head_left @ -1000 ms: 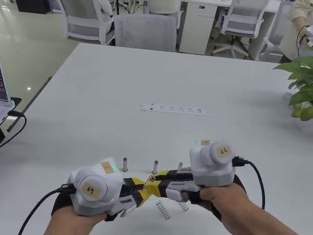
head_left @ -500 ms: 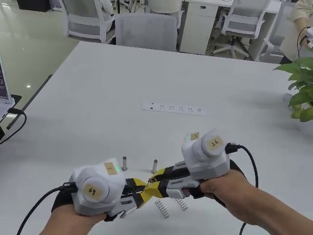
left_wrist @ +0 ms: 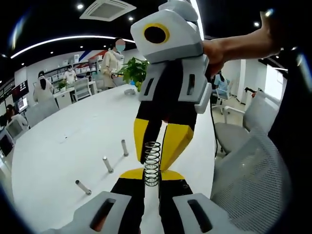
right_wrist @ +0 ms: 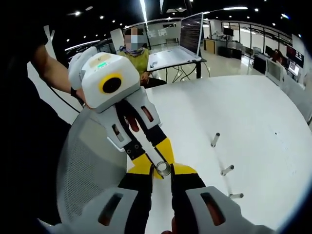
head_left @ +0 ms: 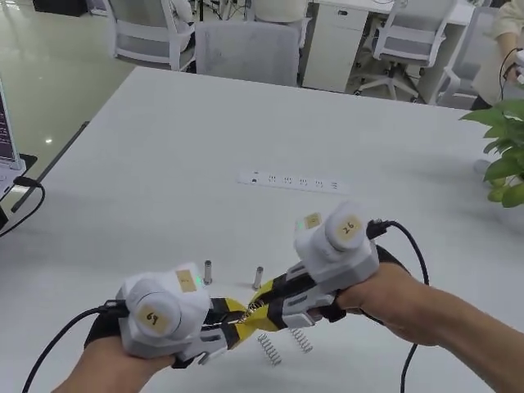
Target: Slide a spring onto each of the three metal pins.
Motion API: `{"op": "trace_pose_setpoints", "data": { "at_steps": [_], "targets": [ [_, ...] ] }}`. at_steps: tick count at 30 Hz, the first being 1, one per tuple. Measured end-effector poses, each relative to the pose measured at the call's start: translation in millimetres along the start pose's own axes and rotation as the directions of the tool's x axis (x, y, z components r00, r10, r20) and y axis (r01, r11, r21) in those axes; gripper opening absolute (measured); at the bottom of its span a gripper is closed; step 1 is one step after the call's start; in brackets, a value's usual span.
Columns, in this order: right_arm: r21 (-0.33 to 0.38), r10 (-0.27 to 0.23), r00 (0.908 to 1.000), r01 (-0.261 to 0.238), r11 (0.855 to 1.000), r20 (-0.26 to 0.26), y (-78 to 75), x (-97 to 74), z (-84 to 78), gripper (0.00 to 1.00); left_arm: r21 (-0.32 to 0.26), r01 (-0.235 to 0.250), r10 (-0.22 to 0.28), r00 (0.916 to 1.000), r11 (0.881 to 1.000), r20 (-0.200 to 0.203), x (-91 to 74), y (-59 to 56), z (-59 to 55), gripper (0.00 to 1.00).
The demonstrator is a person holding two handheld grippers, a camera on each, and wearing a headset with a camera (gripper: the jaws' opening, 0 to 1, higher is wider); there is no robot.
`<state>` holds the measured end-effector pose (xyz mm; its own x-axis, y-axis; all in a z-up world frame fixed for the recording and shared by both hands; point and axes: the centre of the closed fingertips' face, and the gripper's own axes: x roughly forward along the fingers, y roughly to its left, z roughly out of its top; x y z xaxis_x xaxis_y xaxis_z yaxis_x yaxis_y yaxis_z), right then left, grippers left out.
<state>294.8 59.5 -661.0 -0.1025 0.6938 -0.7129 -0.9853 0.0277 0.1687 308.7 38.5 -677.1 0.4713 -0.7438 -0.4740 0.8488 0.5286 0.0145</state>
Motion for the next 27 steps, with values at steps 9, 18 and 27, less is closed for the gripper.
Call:
{"op": "trace_pose_setpoints", "data": {
  "at_steps": [9, 18, 27],
  "targets": [
    [-0.082, 0.046, 0.9972, -0.050, 0.995, -0.059, 7.9, 1.3, -2.2, 0.09, 0.006, 0.041, -0.041, 0.9992, 0.999, 0.007, -0.2, -9.0, 0.2, 0.01],
    [-0.196, 0.081, 0.9856, -0.110, 0.974, -0.148, 12.9, -1.0, -6.5, 0.09, 0.013, 0.068, -0.069, 0.9974, 0.998, 0.023, -0.4, -14.6, 2.6, 0.01],
    [-0.282, 0.080, 0.9752, -0.137, 0.949, -0.207, 14.9, 0.3, -8.5, 0.09, 0.005, 0.081, -0.081, 0.9964, 0.997, 0.026, -0.3, -15.5, 2.1, 0.01]
  ]
}}
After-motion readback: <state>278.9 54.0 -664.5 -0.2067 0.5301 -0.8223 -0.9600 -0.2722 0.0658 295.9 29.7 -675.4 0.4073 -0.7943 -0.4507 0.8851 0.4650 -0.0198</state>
